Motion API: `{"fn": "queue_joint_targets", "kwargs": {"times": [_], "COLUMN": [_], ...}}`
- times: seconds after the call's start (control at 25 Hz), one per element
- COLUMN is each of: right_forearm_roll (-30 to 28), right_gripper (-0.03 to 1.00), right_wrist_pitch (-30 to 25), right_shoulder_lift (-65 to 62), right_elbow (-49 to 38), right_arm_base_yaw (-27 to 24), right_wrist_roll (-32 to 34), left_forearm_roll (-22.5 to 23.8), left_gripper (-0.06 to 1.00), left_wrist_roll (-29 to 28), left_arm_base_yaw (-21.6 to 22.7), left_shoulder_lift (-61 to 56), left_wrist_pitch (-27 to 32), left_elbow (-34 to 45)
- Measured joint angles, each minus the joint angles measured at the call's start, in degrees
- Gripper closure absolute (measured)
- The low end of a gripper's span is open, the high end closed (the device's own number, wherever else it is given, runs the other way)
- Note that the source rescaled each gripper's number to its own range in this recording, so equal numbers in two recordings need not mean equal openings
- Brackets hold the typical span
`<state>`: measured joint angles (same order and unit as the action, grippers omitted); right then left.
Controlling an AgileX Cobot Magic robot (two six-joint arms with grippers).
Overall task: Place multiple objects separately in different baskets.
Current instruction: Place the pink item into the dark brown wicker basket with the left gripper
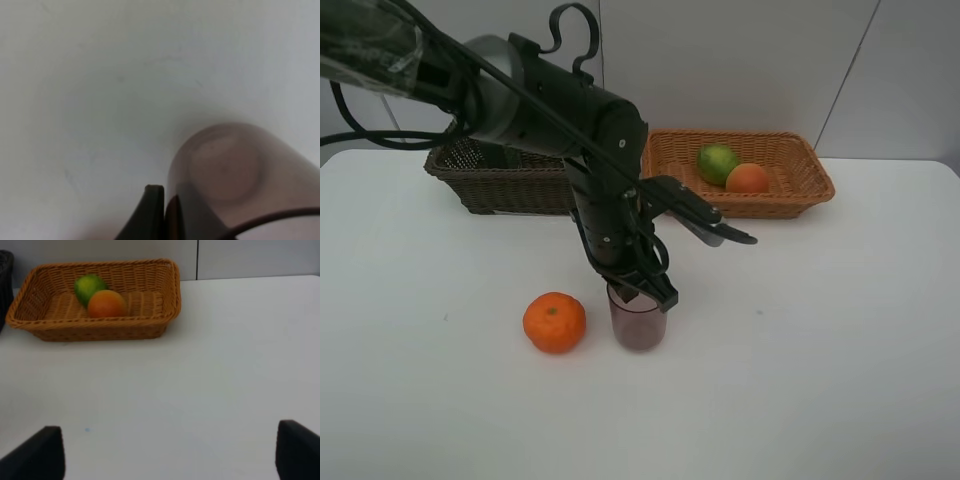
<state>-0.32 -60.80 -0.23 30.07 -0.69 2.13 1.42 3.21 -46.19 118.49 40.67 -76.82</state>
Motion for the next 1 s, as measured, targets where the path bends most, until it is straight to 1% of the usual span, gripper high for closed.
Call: {"fn": "queue_joint_targets", "kwargs": {"times": [0.36, 0.52, 0.72, 0.84, 1.0], "right_forearm_roll": [0.0, 0.0, 0.3, 0.0, -0.1], "right_gripper": [0.18, 0.18, 0.18, 0.18, 0.18], "right_wrist_pitch": [0.0, 0.0, 0.0, 0.0, 0.0], "right_shoulder_lift": [0.0, 0.0, 0.0, 0.0, 0.0], "right_elbow": [0.0, 0.0, 0.0, 0.0, 0.0], "right_arm_base_yaw": [0.0, 0.0, 0.0, 0.0, 0.0], "right_wrist_roll": [0.0, 0.0, 0.0, 0.0, 0.0], "left_forearm_roll": [0.0, 0.0, 0.1, 0.8, 2.8], "left_gripper": [0.94, 0.94, 0.94, 0.94, 0.94], "left_wrist_roll": [-0.1, -1.7, -3.6, -5.0, -8.8], "left_arm_base_yaw": [0.0, 0.0, 0.0, 0.0, 1.4], "left_shoulder_lift": [0.0, -0.2, -2.2, -4.1, -7.0], "left_wrist_pitch": [0.1, 1.2, 5.5, 8.4, 9.5], "left_elbow": [0.0, -1.0, -5.5, -8.5, -12.3]}}
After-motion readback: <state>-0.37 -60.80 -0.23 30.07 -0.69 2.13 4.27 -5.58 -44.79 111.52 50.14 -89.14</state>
